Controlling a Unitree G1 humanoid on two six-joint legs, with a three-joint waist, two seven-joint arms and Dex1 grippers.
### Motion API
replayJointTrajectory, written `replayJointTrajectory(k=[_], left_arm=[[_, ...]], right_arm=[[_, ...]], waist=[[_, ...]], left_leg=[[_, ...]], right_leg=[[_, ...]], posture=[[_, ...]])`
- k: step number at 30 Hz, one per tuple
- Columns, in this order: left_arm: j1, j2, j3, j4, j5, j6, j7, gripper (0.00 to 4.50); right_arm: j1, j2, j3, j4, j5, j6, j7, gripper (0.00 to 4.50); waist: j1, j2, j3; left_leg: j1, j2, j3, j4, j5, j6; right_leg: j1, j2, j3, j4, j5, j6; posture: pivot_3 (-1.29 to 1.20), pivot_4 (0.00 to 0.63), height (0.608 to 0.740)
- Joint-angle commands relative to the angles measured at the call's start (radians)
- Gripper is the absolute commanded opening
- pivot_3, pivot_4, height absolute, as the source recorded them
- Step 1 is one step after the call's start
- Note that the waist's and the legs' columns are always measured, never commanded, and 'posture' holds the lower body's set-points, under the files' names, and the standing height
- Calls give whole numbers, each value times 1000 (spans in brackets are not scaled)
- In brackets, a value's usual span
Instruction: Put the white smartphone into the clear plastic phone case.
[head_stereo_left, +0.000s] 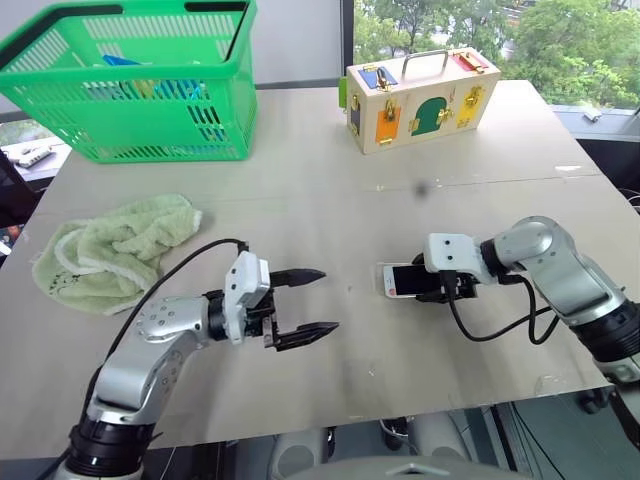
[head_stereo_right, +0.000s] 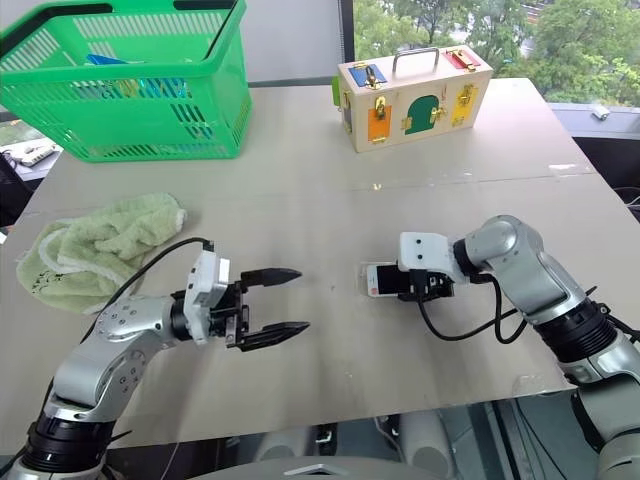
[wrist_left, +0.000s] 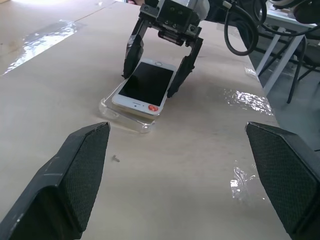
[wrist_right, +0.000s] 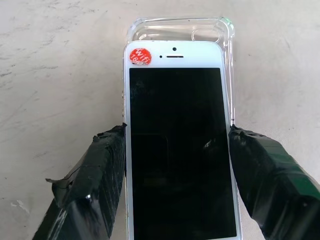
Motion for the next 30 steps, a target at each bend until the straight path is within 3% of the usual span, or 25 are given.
replayJointTrajectory(k=[1, 8, 19, 20, 22, 23, 30], left_arm=[[-10, 5, 6, -44, -24, -1, 6, 4500], [-14, 3, -2, -47, -25, 5, 19, 4500], [-25, 0, -16, -38, -15, 2, 33, 4500], [-25, 0, -16, -37, -14, 1, 34, 4500], [-26, 1, -17, -35, -11, 0, 36, 4500], [-26, 1, -18, -33, -9, -1, 36, 4500], [-31, 1, -21, -15, 0, -9, 34, 4500]], right_arm=[[9, 6, 34, 25, -35, 40, -12, 2750], [-19, 38, 23, 61, -60, 110, -69, 2750], [-19, 47, 21, 51, -32, 102, -39, 2750], [-20, 47, 11, 43, -20, 107, -35, 3550], [-19, 39, -3, 28, -17, 101, -41, 3941], [-14, 34, -18, 13, -14, 102, -50, 4434], [7, 22, -139, -131, 123, 230, -57, 4434]], waist=[[0, 0, 0], [-2, 0, 0], [-2, -1, 0], [-3, -1, 0], [-1, 0, 0], [-1, 1, 1], [1, 2, 2]], left_leg=[[0, 0, 0, 0, 0, 0], [1, 1, 0, 0, 0, 0], [2, 1, 0, 0, -2, -5], [2, 1, 0, 0, -2, -5], [1, 1, 0, 0, -2, -5], [0, 1, 0, 0, -2, -5], [-3, 0, 0, -4, 0, -1]], right_leg=[[0, 0, 0, 0, 0, 0], [0, 0, -1, 0, 0, 0], [0, -1, -2, 0, 0, 0], [0, -1, -2, 0, 0, 0], [0, -1, -2, 0, 0, 0], [-1, -1, -2, 0, 0, 0], [-3, -1, -2, -4, 0, 0]], posture=[[0, 150, 740], [0, 150, 740], [0, 150, 740], [0, 150, 740], [0, 150, 740], [0, 150, 740], [0, 150, 740]])
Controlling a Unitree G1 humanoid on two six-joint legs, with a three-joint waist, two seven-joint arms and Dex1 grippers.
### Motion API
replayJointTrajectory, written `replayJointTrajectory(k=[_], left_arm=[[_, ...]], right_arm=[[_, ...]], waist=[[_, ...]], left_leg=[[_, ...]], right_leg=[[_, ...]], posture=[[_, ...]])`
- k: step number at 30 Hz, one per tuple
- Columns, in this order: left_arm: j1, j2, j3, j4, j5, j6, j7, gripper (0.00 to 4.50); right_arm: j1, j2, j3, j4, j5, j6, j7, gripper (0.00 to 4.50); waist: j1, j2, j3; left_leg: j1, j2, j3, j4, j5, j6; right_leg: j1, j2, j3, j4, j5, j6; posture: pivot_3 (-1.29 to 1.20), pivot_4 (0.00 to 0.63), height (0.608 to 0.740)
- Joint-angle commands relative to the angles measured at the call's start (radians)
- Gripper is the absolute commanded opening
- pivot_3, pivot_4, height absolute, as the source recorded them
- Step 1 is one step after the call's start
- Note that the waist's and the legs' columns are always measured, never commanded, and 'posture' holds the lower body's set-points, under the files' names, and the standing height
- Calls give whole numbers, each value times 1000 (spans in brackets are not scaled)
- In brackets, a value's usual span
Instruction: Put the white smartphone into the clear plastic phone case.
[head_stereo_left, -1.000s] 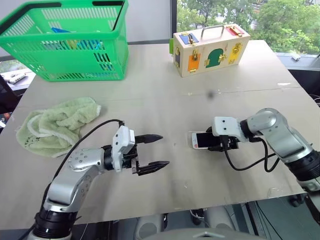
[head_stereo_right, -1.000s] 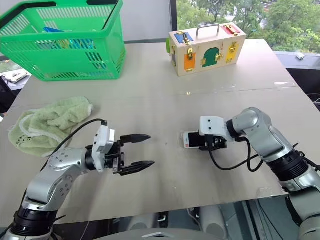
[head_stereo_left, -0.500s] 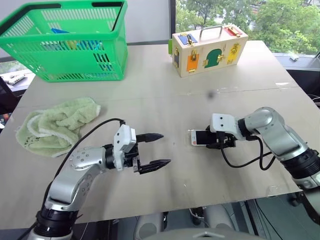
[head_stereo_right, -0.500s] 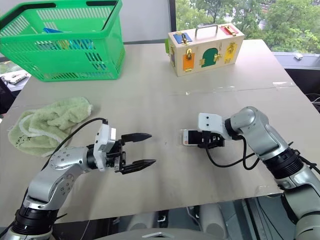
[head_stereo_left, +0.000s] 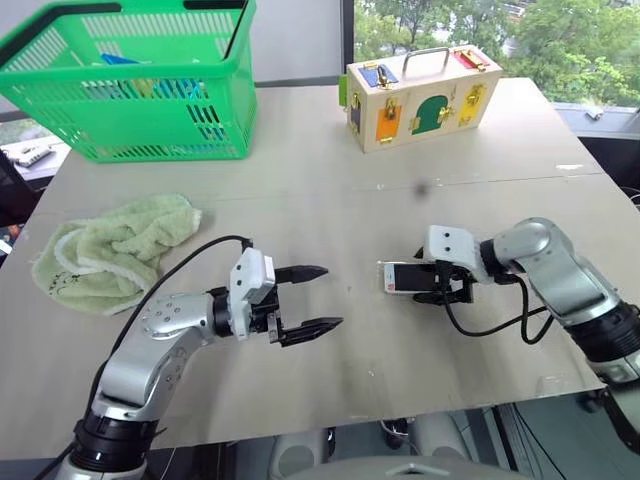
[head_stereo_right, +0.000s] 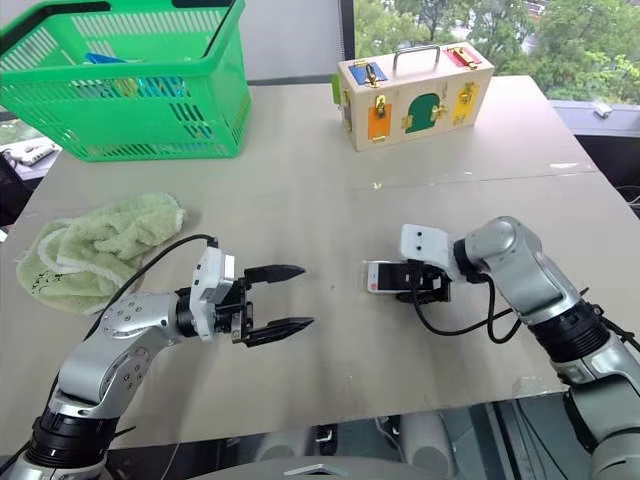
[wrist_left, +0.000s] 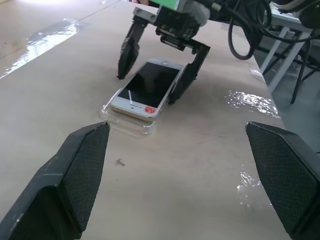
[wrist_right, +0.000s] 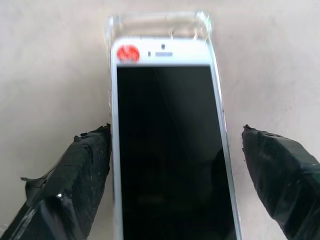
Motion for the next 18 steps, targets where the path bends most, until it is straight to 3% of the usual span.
replayJointTrajectory(k=[1, 3, 10, 11, 18], left_arm=[[-10, 3, -2, -11, -2, -16, -6, 4500], [-17, 5, -3, -1, 1, -17, -9, 4500], [-11, 9, 6, 16, 11, -37, -20, 4500], [-6, 8, 7, 16, 13, -40, -19, 4500], [21, 3, 11, 14, 28, -64, -6, 4500]], right_arm=[[-3, -4, -92, -90, 76, 63, -18, 4200], [-5, 3, -108, -101, 106, 95, -31, 3592], [4, 94, -91, -73, 161, 131, -118, 245], [8, 103, -76, -55, 151, 118, -128, 65], [40, 91, 51, 109, 46, -22, -139, 65]], waist=[[0, 0, 0], [0, 0, 0], [-1, 0, 0], [-1, 0, 0], [0, -1, -1]], left_leg=[[0, 0, 0, -1, 0, 0], [0, 0, 0, -3, 0, 0], [0, 0, 0, -5, 0, 0], [0, 0, 0, -5, 0, 0], [2, -1, 1, -5, 0, 0]], right_leg=[[0, 0, 0, -1, 0, 0], [0, 1, 0, -3, 0, 0], [0, 1, 0, -5, 0, 0], [0, 1, 0, -5, 0, 0], [2, 1, 1, -6, 0, 0]], posture=[[0, 150, 740], [0, 150, 740], [0, 150, 740], [0, 150, 740], [0, 150, 740]])
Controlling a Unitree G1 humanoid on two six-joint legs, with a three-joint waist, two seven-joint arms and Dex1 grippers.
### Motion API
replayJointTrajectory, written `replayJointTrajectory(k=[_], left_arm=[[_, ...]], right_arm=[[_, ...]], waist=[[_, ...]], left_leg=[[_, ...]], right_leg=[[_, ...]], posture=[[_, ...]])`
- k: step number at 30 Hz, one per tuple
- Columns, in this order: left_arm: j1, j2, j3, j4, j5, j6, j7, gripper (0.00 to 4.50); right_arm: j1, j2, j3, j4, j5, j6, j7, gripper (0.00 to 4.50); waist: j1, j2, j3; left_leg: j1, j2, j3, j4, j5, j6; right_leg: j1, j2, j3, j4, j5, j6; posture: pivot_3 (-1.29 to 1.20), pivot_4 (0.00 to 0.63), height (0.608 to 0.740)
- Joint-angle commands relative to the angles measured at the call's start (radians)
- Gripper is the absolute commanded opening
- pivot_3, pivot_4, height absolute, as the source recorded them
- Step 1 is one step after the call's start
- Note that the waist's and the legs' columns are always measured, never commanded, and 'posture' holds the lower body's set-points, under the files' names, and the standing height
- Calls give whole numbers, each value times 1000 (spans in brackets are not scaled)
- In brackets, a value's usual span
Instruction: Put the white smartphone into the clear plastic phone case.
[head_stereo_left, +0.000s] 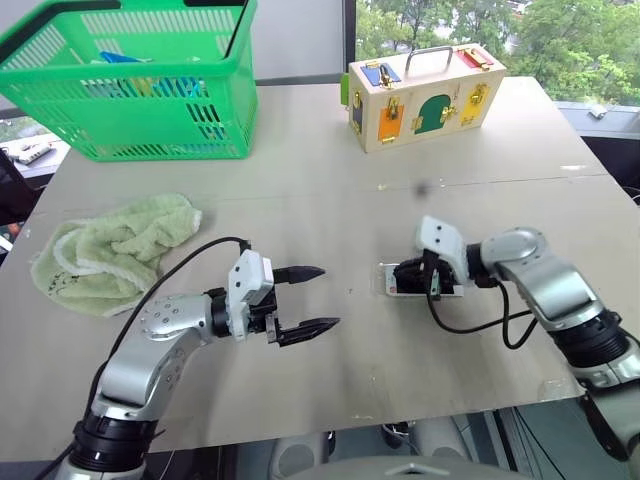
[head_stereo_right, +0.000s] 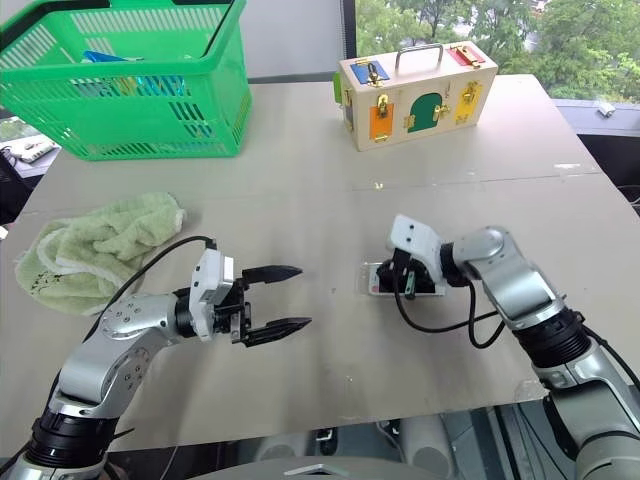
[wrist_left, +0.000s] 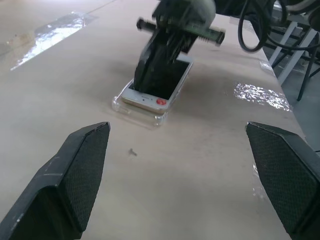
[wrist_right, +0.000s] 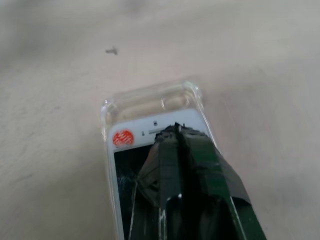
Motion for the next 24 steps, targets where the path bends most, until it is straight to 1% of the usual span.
replayJointTrajectory(k=[1, 5, 8, 10, 12, 16, 18, 22, 23, 24], left_arm=[[9, 0, 9, -11, 7, -30, 4, 4500], [12, -6, 2, -1, 21, -45, 8, 4500], [0, -19, -16, 22, 45, -59, 16, 4500], [-17, -27, -34, 37, 77, -57, 44, 4500], [-41, -36, -50, 50, 83, -34, 57, 4500], [-86, -49, -87, 70, 89, 18, 76, 4500], [-122, -62, -117, 92, 85, 54, 72, 4500], [-179, -80, -158, 154, 117, 61, 64, 4500], [-193, -82, -171, 175, 128, 58, 58, 3968], [-204, -84, -184, 193, 139, 51, 49, 3873]], right_arm=[[18, -22, 49, 67, -53, -52, 6, 65], [23, -22, 41, 86, -58, -78, -1, 65], [32, -16, -14, 51, -20, -73, -15, 65], [56, -17, -70, -3, 23, -89, -22, 65], [88, -13, -145, -87, 87, -54, -38, 65], [148, -22, -256, -210, 162, 28, -87, 65], [208, -46, -329, -288, 195, 76, -114, 65], [289, -87, -416, -380, 222, 143, -173, 65], [308, -100, -437, -398, 225, 159, -188, 0], [324, -112, -453, -411, 227, 171, -200, 0]], waist=[[0, 0, 0], [0, 0, -1], [1, 0, -1], [4, 0, -1], [6, -1, -1], [1, 0, -1], [2, 0, -1], [3, 0, -1], [1, 0, -1], [0, 0, -1]], left_leg=[[1, 0, 0, 0, 0, 0], [2, 0, -1, 0, 0, 0], [2, 0, -1, 0, 0, 0], [2, 0, -1, 0, 0, 0], [1, 0, -1, 0, 0, 0], [0, 0, 0, 0, 0, 0], [0, 0, -1, 0, 0, 0], [0, 0, -2, 0, 0, 0], [0, 0, -1, 0, 0, 0], [0, 0, -1, 0, 0, 0]], right_leg=[[1, 0, 0, 0, 0, 0], [2, 0, 0, 0, 0, 0], [2, 0, 0, 0, 0, 0], [2, 0, 0, 0, 0, 0], [2, 0, 0, 0, 0, 0], [1, 0, 0, 0, 0, 0], [1, 0, 0, 0, 0, 0], [1, 1, -1, 0, 0, 0], [1, 0, 0, 0, 0, 0], [1, 1, 0, 0, 0, 0]], posture=[[0, 150, 740], [0, 150, 740], [0, 150, 740], [0, 150, 740], [0, 150, 740], [0, 150, 740], [0, 150, 740], [0, 150, 740], [0, 150, 740], [0, 150, 740]])
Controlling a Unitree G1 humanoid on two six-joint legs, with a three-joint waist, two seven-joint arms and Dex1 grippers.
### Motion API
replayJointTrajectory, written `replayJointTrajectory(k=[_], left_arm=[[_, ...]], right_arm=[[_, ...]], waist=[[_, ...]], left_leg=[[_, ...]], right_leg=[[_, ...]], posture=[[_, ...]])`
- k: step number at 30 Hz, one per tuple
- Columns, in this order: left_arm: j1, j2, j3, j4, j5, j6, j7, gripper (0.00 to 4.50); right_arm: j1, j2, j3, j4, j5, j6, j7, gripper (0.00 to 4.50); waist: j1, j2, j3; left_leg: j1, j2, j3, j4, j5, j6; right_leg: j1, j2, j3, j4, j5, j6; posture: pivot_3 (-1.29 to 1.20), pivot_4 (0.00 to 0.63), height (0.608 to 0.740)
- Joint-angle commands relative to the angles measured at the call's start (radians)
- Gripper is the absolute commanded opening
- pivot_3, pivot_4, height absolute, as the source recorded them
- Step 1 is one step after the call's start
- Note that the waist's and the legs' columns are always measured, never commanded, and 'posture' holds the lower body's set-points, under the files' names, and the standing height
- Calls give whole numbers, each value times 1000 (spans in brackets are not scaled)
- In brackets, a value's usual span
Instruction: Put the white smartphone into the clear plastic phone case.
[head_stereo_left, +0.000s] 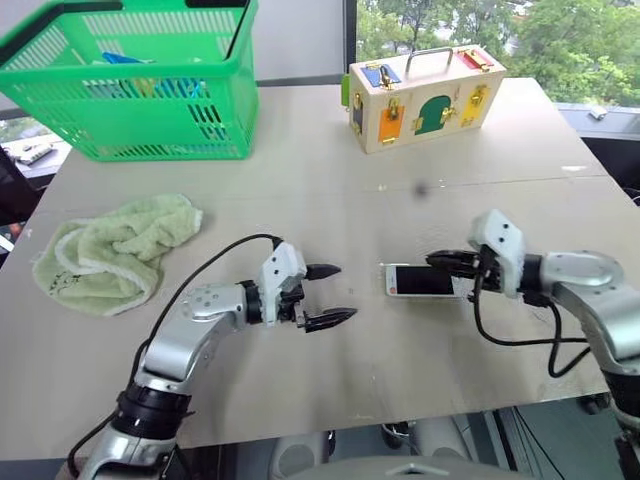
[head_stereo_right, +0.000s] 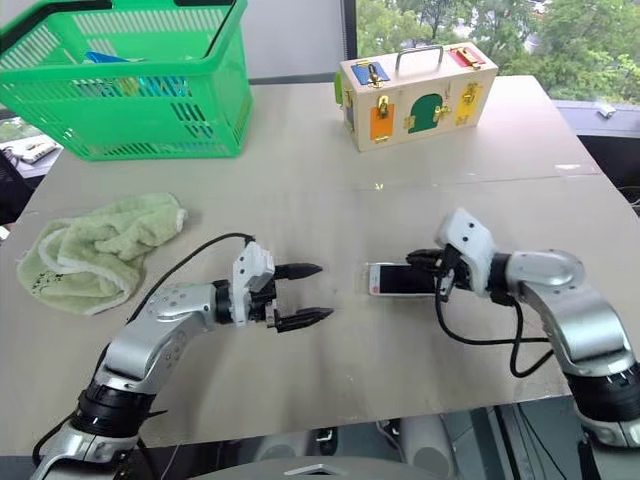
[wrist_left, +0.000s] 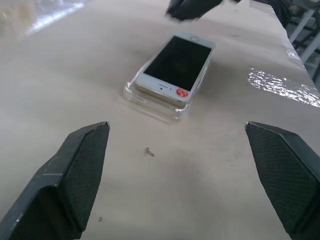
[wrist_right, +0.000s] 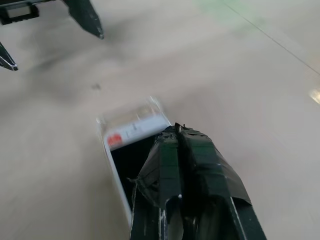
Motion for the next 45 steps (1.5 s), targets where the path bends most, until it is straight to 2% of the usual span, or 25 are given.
replayJointTrajectory(k=[1, 2, 3, 8, 15, 21, 29, 35, 45], left_arm=[[-42, -7, -36, 45, 31, -24, -26, 3321], [-53, -15, -47, 60, 42, -33, -28, 2988], [-64, -23, -54, 70, 48, -35, -26, 2389], [-115, -52, -112, 95, 103, -33, -23, 18], [-207, -99, -152, 206, 163, -55, -26, 18], [-252, -135, -171, 279, 215, -62, -6, 18], [-269, -126, -163, 234, 225, 5, 0, 18], [-286, -153, -174, 207, 224, 35, 18, 18], [-273, -145, -170, 184, 220, 55, 20, 18]], right_arm=[[34, -41, -79, -85, 23, 43, -49, 0], [52, -57, -88, -94, 21, 48, -55, 0], [64, -71, -94, -101, 21, 53, -61, 0], [132, -144, -105, -107, -3, 55, -86, 0], [164, -202, -52, -78, -66, 25, -123, 0], [116, -195, 21, -43, -110, 25, -155, 0], [69, -178, 77, -29, -113, 22, -149, 0], [36, -166, 129, -38, -113, 33, -143, 0], [-43, -75, 270, -51, -133, 70, -134, 0]], waist=[[-1, 0, 0], [-1, 0, 0], [-2, 0, 0], [2, 0, 0], [0, 0, 0], [0, 0, 0], [0, -1, 0], [1, -1, 0], [-6, -2, -1]], left_leg=[[1, 0, 0, 0, 0, 0], [1, 0, 0, 0, 0, 0], [1, 0, 0, 0, 0, 0], [0, 0, 0, 0, 0, 0], [1, -1, 0, 0, 0, 0], [1, 0, 0, 0, 0, 0], [1, -1, 0, 2, 0, 0], [1, -1, 0, 2, 0, 0], [2, 0, 0, 2, 0, 0]], right_leg=[[0, 0, 1, 0, 0, 0], [0, 0, 1, 0, 0, 0], [0, 0, 1, 0, 0, 0], [0, 1, 1, 0, 0, 0], [0, 1, 1, 0, 0, 0], [0, 2, 2, 0, 0, 0], [1, 2, 2, 1, 0, 0], [1, 2, 2, 1, 0, 0], [1, 3, 3, 3, 0, 0]], posture=[[0, 150, 740], [0, 150, 740], [0, 150, 740], [0, 150, 740], [0, 150, 740], [0, 150, 740], [0, 150, 740], [0, 150, 740], [0, 150, 740]])
